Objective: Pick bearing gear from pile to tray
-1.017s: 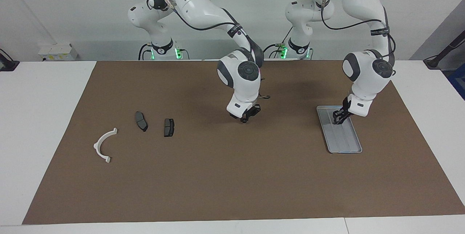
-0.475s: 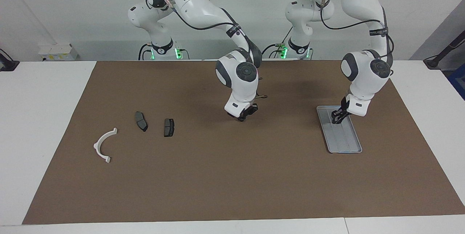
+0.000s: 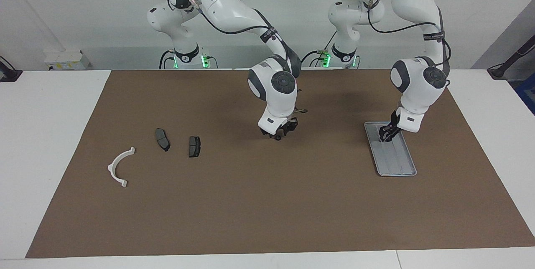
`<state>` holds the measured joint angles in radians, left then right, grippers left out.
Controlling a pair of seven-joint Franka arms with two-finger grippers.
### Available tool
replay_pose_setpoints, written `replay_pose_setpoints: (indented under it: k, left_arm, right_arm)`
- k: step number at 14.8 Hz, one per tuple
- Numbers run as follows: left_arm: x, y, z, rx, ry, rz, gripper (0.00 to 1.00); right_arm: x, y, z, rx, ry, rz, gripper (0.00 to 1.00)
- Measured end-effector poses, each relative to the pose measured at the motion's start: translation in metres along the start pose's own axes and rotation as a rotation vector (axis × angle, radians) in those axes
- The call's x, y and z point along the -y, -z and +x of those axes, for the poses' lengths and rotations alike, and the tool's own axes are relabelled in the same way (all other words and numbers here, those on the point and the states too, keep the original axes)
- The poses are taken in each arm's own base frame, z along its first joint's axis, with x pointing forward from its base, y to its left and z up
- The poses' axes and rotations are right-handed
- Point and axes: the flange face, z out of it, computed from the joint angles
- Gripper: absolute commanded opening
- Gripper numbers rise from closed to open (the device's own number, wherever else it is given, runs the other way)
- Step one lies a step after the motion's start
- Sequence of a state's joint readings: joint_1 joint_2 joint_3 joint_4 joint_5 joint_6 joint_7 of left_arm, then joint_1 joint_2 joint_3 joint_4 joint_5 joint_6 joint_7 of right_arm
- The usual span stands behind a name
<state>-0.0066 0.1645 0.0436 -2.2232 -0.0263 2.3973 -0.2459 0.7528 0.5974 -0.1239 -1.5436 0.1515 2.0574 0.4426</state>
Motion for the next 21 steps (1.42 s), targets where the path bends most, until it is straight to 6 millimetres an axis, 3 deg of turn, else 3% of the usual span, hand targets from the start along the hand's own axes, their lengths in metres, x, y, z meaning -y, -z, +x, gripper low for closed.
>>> replay_pose_setpoints:
  k: [3, 5, 8, 9, 10, 11, 13, 16, 18, 20, 21]
  left_arm:
    - [-0.002, 0.009, 0.003, -0.01, -0.002, -0.004, 0.72]
    - [-0.006, 0.027, 0.011, -0.003, 0.004, -0.004, 0.72]
    - [-0.035, 0.053, 0.017, -0.015, 0.057, -0.012, 0.72]
    - [-0.055, 0.056, 0.012, -0.019, 0.077, -0.016, 0.72]
    - [-0.074, 0.058, 0.006, -0.021, 0.097, -0.019, 0.72]
    - [-0.09, 0.06, 0.001, -0.025, 0.117, -0.023, 0.72]
    - [-0.12, 0.067, -0.008, -0.037, 0.169, -0.034, 0.73]
    - [-0.175, 0.081, -0.023, -0.059, 0.213, -0.061, 0.73]
    - [-0.233, 0.081, -0.044, -0.059, 0.259, -0.076, 0.73]
    - [-0.299, 0.067, -0.067, -0.047, 0.29, -0.078, 0.73]
    - [-0.323, 0.057, -0.075, -0.042, 0.293, -0.076, 0.72]
  right_arm:
    - [-0.002, 0.007, 0.002, -0.014, -0.004, 0.008, 0.64]
    - [-0.01, 0.019, 0.009, -0.038, -0.01, 0.004, 0.64]
    - [-0.047, 0.067, 0.028, -0.113, -0.054, 0.02, 0.67]
    - [-0.068, 0.092, 0.034, -0.144, -0.081, 0.033, 0.72]
    - [-0.093, 0.117, 0.039, -0.168, -0.11, 0.045, 0.92]
    - [-0.119, 0.14, 0.041, -0.182, -0.128, 0.054, 1.0]
    - [-0.181, 0.18, 0.044, -0.202, -0.154, 0.064, 1.0]
    - [-0.272, 0.222, 0.039, -0.221, -0.213, 0.024, 1.0]
    - [-0.335, 0.243, 0.031, -0.229, -0.267, 0.004, 1.0]
    - [-0.393, 0.261, 0.017, -0.229, -0.27, -0.004, 1.0]
    - [-0.414, 0.268, 0.011, -0.235, -0.282, -0.005, 1.0]
